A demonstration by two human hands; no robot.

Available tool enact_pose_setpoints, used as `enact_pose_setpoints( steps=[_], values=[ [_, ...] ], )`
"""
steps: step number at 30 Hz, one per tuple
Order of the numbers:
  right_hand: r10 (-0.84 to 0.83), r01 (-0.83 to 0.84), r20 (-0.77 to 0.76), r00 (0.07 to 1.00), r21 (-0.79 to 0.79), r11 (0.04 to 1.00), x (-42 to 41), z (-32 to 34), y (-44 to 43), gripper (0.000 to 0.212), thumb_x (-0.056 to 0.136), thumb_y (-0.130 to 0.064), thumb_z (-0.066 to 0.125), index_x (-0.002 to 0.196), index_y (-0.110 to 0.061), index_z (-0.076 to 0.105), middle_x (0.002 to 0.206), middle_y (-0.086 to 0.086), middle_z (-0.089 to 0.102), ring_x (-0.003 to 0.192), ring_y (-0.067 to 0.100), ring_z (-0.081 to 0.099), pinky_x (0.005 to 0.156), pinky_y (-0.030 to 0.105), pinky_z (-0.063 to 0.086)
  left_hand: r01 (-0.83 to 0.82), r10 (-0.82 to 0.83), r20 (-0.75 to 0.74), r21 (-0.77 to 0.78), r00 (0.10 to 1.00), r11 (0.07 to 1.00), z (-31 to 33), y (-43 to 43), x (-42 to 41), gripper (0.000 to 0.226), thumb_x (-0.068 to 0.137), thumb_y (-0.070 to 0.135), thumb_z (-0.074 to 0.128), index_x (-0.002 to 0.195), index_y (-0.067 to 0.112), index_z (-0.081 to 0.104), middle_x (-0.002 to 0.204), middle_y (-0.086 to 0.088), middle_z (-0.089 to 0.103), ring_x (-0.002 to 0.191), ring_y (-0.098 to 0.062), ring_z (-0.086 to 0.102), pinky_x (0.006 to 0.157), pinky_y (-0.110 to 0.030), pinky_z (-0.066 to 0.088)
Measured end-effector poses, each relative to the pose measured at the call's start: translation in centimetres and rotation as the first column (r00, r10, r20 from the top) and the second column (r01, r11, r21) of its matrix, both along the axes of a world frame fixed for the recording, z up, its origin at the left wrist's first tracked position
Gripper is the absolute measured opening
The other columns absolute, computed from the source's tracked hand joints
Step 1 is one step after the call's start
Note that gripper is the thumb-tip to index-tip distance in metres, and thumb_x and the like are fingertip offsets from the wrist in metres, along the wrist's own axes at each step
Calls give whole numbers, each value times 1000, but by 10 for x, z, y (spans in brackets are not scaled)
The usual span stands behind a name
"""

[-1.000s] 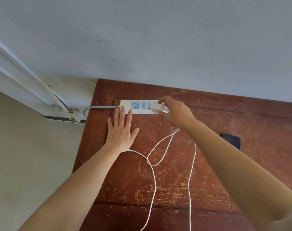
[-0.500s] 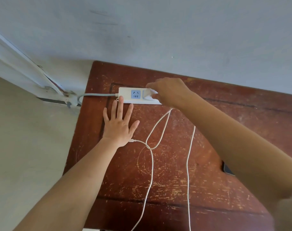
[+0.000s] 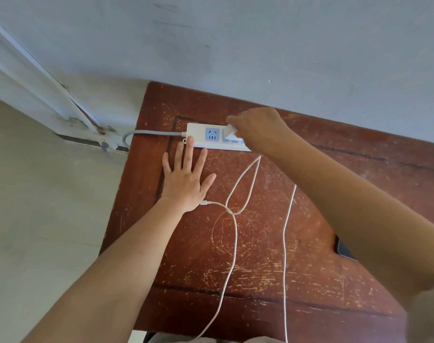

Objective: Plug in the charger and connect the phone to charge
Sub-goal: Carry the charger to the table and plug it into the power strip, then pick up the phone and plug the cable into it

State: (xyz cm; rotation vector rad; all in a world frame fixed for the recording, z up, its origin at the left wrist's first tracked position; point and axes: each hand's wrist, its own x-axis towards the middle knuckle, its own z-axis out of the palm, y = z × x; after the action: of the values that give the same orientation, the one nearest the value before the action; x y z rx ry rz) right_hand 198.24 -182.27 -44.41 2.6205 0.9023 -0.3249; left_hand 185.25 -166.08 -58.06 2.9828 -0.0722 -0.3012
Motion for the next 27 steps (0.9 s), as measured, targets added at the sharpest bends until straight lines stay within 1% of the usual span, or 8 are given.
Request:
enact_pose_setpoints(
  steps=[8,12,15,18,21,23,25,27],
  values=[
    [145,-136,56,988,-145,980,-6,-4,19,31,92,-4,58,122,-12,58,99,5,73,90,30,70,61,35,45,2,-2,-5,-2,1000,1000,-6,2,0,78,94,70,0,158,26,-3,165,-15,-23,153,-38,-9,118,-64,2],
    [131,-124,87,988,-78,989,-7,-14,12,36,89,-6,62,124,-15,56,100,3,71,88,27,67,57,34,35,8,-8,-17,-9,1000,1000,-8,3,0,77,95,70,3,158,26,-4,165,-15,-24,153,-38,-9,118,-64,2],
    [119,-119,63,991,-5,993,0,-23,6,40,94,-15,65,132,-20,53,111,1,70,97,27,65,58,34,39,13,-12,-31,1,999,1000,-7,4,1,78,94,70,1,158,26,-3,163,-13,-30,153,-38,-7,118,-64,2],
    [68,-67,-30,997,55,996,5,-23,6,51,100,-30,61,147,-28,41,132,2,63,115,28,61,74,39,53,18,-17,-87,4,996,1000,-3,5,3,77,93,71,1,157,28,-8,153,-8,-45,152,-37,-15,118,-64,-2],
    [-94,102,-56,994,177,979,-7,-16,-4,78,94,-28,69,158,-28,23,160,9,37,132,34,50,99,47,48,54,-57,-169,-25,984,998,5,9,7,76,95,68,12,157,29,-10,146,-5,-52,151,-34,-22,118,-63,-6],
    [-318,311,-53,947,414,856,-29,-11,-20,83,91,-26,71,158,-21,23,164,15,26,139,38,42,109,53,40,84,-95,-149,-82,984,993,15,17,7,68,101,57,25,158,25,8,157,-5,-41,153,-32,-12,120,-61,0],
    [-505,418,-44,862,626,659,-68,-11,-40,70,93,-23,66,154,-15,33,158,16,34,137,37,43,107,53,42,68,-80,-70,-160,994,985,27,25,-5,57,103,47,33,153,17,34,168,-9,-12,154,-31,7,122,-56,13],
    [-597,413,-25,802,744,525,-113,-22,-55,57,94,-23,64,146,-9,45,143,17,49,124,34,53,97,51,53,23,-39,-72,-201,997,979,31,30,-27,57,103,46,33,149,14,41,168,-13,5,154,-30,13,124,-52,15]
  ],
)
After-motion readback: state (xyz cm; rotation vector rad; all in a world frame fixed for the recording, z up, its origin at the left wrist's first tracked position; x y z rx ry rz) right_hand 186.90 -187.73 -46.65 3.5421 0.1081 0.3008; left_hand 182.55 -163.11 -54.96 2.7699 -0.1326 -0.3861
